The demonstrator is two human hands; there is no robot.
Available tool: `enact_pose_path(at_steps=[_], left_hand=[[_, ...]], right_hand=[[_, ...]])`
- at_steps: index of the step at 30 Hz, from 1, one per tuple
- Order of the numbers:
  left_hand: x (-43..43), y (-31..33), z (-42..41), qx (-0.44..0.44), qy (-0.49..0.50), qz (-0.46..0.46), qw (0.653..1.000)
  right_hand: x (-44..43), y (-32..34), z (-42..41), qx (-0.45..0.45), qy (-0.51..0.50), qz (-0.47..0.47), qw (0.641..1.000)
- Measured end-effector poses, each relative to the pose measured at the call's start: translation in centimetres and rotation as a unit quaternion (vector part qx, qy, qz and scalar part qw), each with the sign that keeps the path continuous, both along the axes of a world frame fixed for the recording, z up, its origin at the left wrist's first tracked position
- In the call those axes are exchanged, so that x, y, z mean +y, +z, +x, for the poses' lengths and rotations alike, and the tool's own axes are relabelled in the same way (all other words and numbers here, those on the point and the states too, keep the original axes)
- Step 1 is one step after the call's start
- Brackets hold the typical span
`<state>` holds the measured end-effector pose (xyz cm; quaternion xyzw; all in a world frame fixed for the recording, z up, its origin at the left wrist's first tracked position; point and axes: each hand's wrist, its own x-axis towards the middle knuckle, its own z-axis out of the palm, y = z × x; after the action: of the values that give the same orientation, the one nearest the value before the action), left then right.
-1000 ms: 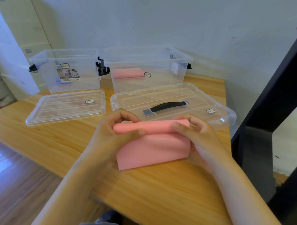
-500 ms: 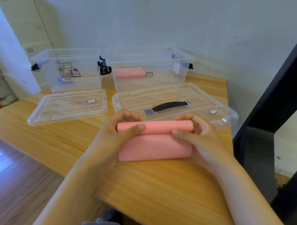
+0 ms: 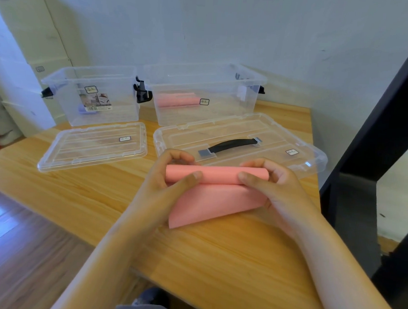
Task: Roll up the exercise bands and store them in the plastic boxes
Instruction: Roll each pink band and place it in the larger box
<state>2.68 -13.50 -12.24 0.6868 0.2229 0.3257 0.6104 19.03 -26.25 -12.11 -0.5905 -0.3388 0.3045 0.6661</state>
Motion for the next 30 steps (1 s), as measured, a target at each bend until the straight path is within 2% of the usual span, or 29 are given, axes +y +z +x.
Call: enact_pose_path(at_steps=[7,13,21,24,27,30], left_hand=[[0.7,0.2,-0.3,-0.016,-0.019,0.011,1.0],[1.2,0.4,-0.7,-0.041,-0.04,0.05,0.997],[1.2,0.1,-0.8,-0.015,-0.062,-0.044,0.997],[1.2,0.3,-0.8,-0.023,-0.052,-0.015,0.998],[1.4,0.4,-0.8,-0.04,-0.055,0.006,0.998],[1.4,0.2,-0.8,-0.035,-0.055,0.014,0.998]], right_hand=[[0.0,0.2,-0.1,-0.018,0.02,0.033,0.999],[-0.2,0.1,0.5,0.05,0.052,-0.003,0.997],[-0.3,0.5,0.7,-0.02,0.024,0.037,0.999],[-0.4,0.4,0.9,-0.007,0.049,0.046,0.998],[-0.4,0.3,0.8,0.035,0.076,0.015,0.996],[-0.3,0.2,0.6,0.01,0.039,-0.005,0.999]])
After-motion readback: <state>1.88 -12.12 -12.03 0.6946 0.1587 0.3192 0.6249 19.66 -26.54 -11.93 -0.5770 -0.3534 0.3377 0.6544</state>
